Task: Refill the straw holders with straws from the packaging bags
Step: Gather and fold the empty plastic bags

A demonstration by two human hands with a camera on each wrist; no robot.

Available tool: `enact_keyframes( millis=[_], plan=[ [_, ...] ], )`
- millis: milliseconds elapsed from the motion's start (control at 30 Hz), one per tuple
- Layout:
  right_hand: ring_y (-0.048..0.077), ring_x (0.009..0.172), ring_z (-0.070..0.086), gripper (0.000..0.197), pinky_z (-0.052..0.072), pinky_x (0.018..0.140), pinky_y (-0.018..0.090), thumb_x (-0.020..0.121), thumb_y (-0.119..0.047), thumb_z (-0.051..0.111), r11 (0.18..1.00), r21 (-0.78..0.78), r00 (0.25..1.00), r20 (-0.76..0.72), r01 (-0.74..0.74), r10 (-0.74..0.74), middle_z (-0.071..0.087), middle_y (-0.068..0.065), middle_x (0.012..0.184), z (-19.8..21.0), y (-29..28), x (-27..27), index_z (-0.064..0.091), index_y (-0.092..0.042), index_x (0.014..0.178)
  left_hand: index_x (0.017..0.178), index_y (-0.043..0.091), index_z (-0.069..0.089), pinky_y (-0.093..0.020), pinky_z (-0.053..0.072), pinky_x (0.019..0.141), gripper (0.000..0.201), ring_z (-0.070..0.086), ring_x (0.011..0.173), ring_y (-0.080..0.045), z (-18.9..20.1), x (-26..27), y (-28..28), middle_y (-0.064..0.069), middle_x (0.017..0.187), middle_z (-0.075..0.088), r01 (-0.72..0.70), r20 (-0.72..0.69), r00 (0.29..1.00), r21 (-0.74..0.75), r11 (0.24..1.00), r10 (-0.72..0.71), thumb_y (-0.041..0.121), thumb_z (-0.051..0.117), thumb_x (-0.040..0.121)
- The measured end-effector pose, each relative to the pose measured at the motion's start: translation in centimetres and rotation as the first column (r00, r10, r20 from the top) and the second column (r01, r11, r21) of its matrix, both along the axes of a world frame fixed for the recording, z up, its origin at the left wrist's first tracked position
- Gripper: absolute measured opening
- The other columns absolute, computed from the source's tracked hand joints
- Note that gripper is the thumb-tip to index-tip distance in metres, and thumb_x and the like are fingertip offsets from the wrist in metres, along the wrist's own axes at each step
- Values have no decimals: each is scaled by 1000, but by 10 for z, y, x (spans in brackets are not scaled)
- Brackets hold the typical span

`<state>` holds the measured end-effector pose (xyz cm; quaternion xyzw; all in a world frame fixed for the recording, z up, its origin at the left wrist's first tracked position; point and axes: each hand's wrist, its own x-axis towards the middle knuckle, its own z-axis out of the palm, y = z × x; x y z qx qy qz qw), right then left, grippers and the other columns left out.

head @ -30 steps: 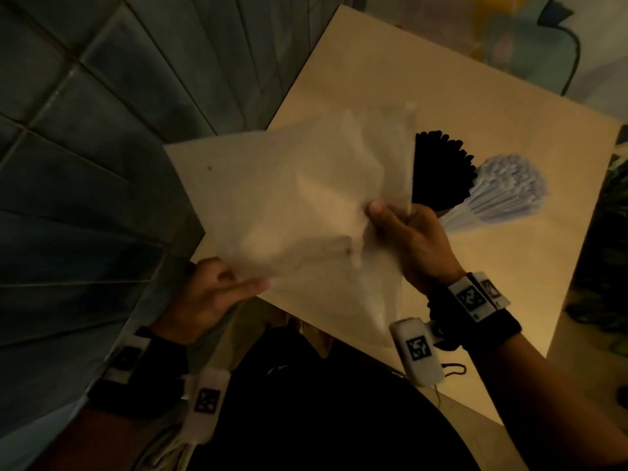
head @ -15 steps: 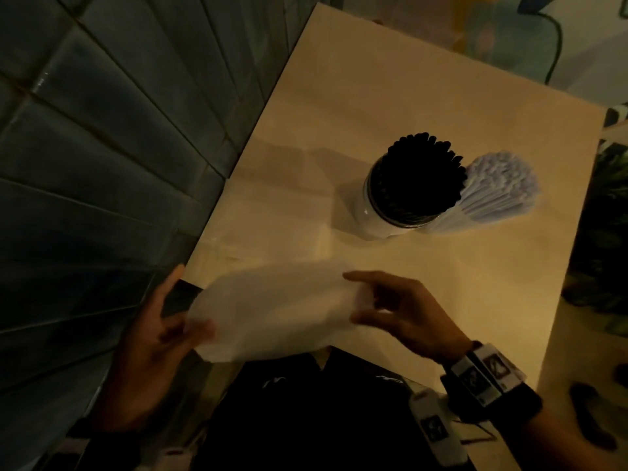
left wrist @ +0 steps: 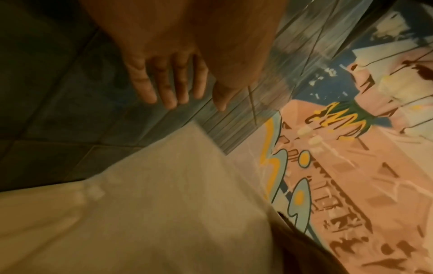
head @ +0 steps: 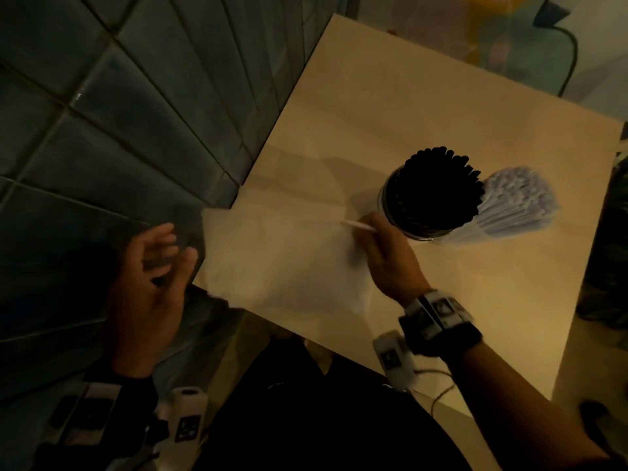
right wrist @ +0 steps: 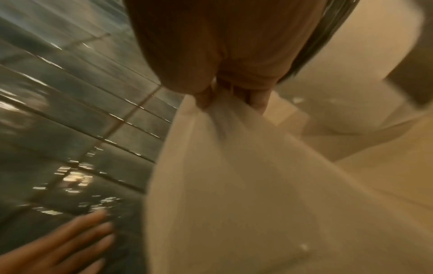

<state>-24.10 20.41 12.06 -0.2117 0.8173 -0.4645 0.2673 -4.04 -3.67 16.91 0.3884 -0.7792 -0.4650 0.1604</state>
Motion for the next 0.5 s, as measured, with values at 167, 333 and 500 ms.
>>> enact_keyframes(
  millis=[167,333,500],
  plan=[
    [25,74,60,13,48,66,35,103,-17,42,988,138,998,3,64,-65,62,5,83,-71,-64,-23,54,-16,98,112,43,53,-30,46,91,36,60,104,-8,-39,23,6,6,112,61,-21,92,996,136,991,8,18,67,91],
    [35,137,30,64,32,110,49,96,-32,56,820,571,960,-247,32,134,29,12,152,-114,-102,-12,25,-18,150,94,27,60,-22,52,77,18,65,87,-8,-98,46,12,5,92,67,-12,364,924,331,944,-116,11,68,90],
    [31,150,10,82,12,122,49,91,-40,63,751,610,897,-142,-254,419,11,8,163,-130,-139,-31,16,-21,155,88,6,60,-25,52,66,14,62,86,-24,-151,16,27,-10,89,63,-109,413,872,689,716,-264,18,63,94]
  ],
)
